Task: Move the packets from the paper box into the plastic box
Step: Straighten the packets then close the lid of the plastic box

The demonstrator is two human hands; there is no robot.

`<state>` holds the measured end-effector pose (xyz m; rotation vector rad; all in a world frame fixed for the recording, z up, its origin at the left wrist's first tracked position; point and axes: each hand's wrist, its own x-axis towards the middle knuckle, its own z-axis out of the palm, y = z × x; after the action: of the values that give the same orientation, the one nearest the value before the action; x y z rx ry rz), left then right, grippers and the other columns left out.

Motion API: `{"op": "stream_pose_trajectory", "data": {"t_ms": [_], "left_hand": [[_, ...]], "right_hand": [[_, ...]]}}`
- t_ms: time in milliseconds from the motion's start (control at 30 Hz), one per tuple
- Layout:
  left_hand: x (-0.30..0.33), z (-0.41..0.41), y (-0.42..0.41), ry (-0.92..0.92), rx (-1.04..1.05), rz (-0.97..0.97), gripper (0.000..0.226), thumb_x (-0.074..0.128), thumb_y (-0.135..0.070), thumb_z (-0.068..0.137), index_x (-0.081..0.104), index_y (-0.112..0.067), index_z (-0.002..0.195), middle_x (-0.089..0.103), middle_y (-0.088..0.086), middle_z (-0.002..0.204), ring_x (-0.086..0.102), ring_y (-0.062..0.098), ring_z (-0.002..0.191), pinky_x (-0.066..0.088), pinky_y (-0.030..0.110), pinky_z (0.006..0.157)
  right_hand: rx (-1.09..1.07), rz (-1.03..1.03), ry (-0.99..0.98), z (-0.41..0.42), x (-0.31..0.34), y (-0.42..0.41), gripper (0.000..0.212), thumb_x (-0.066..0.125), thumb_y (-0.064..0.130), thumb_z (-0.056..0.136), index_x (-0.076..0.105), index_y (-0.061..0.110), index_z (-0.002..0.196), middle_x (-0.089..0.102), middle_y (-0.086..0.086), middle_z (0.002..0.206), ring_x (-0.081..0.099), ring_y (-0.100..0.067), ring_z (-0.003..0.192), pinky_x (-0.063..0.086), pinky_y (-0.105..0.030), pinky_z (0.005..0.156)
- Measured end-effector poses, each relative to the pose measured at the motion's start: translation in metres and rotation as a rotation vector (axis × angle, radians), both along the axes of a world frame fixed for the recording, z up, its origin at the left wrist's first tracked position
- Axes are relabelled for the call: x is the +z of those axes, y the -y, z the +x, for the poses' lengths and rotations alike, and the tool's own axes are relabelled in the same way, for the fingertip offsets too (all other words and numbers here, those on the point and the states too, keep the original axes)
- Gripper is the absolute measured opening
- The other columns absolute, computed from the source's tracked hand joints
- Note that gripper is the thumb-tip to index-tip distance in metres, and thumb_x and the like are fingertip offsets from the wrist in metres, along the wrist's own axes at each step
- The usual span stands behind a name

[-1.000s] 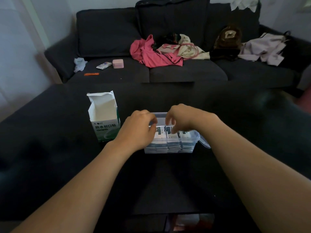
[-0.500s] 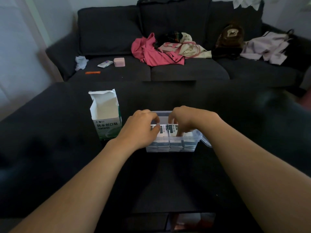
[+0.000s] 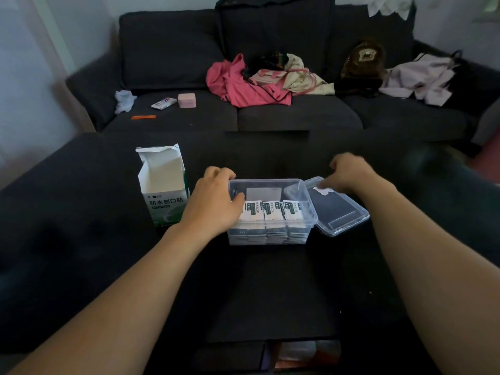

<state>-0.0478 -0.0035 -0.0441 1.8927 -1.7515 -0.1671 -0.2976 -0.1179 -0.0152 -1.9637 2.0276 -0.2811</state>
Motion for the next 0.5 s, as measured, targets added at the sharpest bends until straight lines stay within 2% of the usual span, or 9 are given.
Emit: {"op": "stream_pose_trajectory", "data": {"t_ms": [67,133,233,333,400,500], "left_hand": [[0.000,0.001,0.000,-0.004,0.046,0.066,0.045,0.063,-0.031,0.097,0.049,-0.021,0.138,0.041,0.003,0.145,0.054,0.025,0.123,0.045,0.032,0.092],[0.000,0.003,0.001,-0.031,0.078,0.107,0.045,0.063,-0.030,0.096,0.048,-0.024,0.138,0.042,0.004,0.145,0.055,0.025,0.120,0.043,0.031,0.085],[0.001,0.005,0.002,-0.073,0.106,0.141,0.045,0.062,-0.026,0.096,0.046,-0.025,0.139,0.045,0.007,0.143,0.057,0.025,0.117,0.043,0.031,0.081],[0.002,0.006,0.001,-0.097,0.123,0.169,0.049,0.060,-0.022,0.097,0.043,-0.023,0.143,0.051,0.008,0.141,0.055,0.025,0.120,0.043,0.032,0.084],[0.001,0.008,0.002,-0.122,0.115,0.184,0.049,0.059,-0.021,0.098,0.042,-0.020,0.143,0.059,0.007,0.131,0.058,0.021,0.110,0.044,0.031,0.079],[0.000,0.010,0.003,-0.137,0.113,0.206,0.047,0.057,-0.022,0.098,0.042,-0.017,0.142,0.068,0.002,0.111,0.062,0.015,0.092,0.045,0.029,0.071]], "right_hand": [[-0.011,0.161,-0.055,0.001,-0.013,-0.003,0.071,0.083,0.041,0.078,0.053,0.006,0.132,0.059,-0.016,0.130,0.058,-0.030,0.110,0.048,-0.040,0.087],[0.011,0.238,-0.092,0.002,-0.023,-0.004,0.080,0.085,0.046,0.074,0.050,0.007,0.134,0.057,-0.014,0.133,0.055,-0.029,0.109,0.047,-0.041,0.088],[-0.007,0.322,-0.151,-0.001,-0.036,-0.002,0.101,0.093,0.045,0.059,0.045,0.010,0.140,0.054,-0.012,0.137,0.055,-0.031,0.119,0.048,-0.045,0.101],[-0.048,0.306,-0.184,-0.006,-0.045,0.002,0.120,0.096,0.049,0.042,0.041,0.015,0.143,0.050,-0.012,0.140,0.050,-0.035,0.126,0.047,-0.052,0.104],[-0.091,0.332,-0.177,-0.011,-0.049,0.006,0.137,0.093,0.058,0.029,0.035,0.022,0.148,0.041,-0.013,0.148,0.042,-0.038,0.133,0.044,-0.057,0.106],[-0.163,0.363,-0.150,-0.024,-0.051,0.012,0.170,0.085,0.066,-0.002,0.028,0.026,0.153,0.033,-0.013,0.155,0.035,-0.039,0.140,0.039,-0.059,0.109]]}}
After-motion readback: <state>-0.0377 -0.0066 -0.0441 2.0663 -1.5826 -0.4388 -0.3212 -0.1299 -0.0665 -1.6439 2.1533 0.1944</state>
